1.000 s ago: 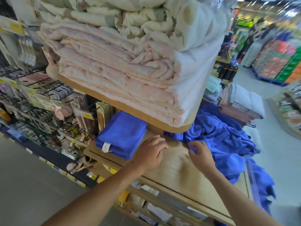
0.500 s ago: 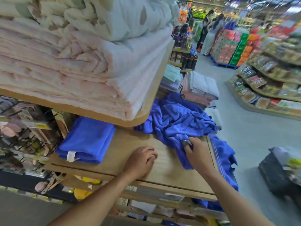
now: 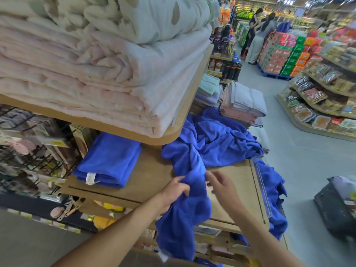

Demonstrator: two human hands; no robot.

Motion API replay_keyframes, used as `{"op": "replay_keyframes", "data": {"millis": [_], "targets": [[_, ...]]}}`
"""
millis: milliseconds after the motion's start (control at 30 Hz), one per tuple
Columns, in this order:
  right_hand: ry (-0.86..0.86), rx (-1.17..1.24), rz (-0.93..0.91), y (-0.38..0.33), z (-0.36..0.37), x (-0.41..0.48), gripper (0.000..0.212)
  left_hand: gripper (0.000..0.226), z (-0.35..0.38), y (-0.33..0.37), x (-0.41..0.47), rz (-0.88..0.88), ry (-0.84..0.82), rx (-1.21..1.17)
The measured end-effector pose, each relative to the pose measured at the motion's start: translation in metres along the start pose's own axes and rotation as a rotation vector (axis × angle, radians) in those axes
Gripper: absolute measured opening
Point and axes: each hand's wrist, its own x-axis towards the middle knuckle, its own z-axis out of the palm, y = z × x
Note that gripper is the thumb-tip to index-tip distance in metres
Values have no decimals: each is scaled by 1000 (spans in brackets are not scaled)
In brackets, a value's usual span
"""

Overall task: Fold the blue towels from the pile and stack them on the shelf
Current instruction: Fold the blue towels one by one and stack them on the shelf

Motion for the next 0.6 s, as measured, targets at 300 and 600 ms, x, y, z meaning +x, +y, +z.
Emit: {"op": "replay_keyframes", "data": {"millis": [300, 600], "targets": [[-269, 157, 288, -15, 5, 28, 29, 26, 8, -9, -11, -91, -278, 286], [-564, 294, 240, 14, -19, 7, 52, 62, -33, 0, 25, -62, 530, 212]]}}
